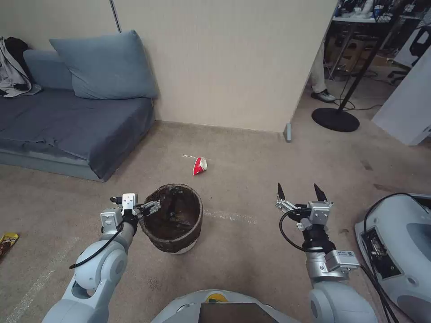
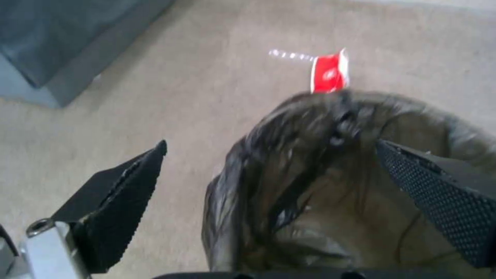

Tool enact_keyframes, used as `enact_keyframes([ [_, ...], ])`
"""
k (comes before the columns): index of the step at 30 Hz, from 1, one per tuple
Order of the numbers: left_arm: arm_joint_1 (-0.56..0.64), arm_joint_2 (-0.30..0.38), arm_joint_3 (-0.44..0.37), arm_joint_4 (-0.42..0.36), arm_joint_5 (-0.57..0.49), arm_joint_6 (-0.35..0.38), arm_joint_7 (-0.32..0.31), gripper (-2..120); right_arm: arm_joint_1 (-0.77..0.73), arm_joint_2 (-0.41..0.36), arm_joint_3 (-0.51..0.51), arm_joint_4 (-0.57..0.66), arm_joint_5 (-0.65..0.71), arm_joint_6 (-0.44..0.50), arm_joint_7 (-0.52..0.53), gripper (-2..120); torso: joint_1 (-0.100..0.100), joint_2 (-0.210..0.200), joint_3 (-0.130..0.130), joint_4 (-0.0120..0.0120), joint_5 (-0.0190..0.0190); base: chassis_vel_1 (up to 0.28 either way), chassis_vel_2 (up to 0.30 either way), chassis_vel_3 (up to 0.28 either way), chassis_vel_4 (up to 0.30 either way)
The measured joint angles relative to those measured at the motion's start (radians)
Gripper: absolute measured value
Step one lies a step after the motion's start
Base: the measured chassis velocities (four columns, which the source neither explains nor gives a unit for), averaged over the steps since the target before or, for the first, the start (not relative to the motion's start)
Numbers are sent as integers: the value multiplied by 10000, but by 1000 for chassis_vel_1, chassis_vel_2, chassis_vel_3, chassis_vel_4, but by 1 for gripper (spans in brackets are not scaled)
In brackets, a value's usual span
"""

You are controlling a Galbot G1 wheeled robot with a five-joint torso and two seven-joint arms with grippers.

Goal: Pick up the trash bin, then pick up the garbage from the floor and place it into the trash bin.

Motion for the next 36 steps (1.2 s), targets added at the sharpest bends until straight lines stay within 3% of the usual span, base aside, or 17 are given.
enact_keyframes([
  [14, -341, -113, -6, 914, 8, 251, -235, 100, -14, 25, 11, 3, -15, 9, 27, 100, 0, 0, 0, 0, 0, 0, 0, 0, 0],
  [22, -371, -184, 52, 1115, 99, 750, -236, 100, -15, 24, 11, 1, -19, 23, 32, 100, 0, 0, 0, -1, 1, 0, 0, 0, 0],
  [36, -407, -313, 89, 1453, 188, 905, -328, 100, -27, 20, 4, -24, -22, 43, 35, 100, 0, 0, -1, -1, 1, 0, 0, 0, 0],
])
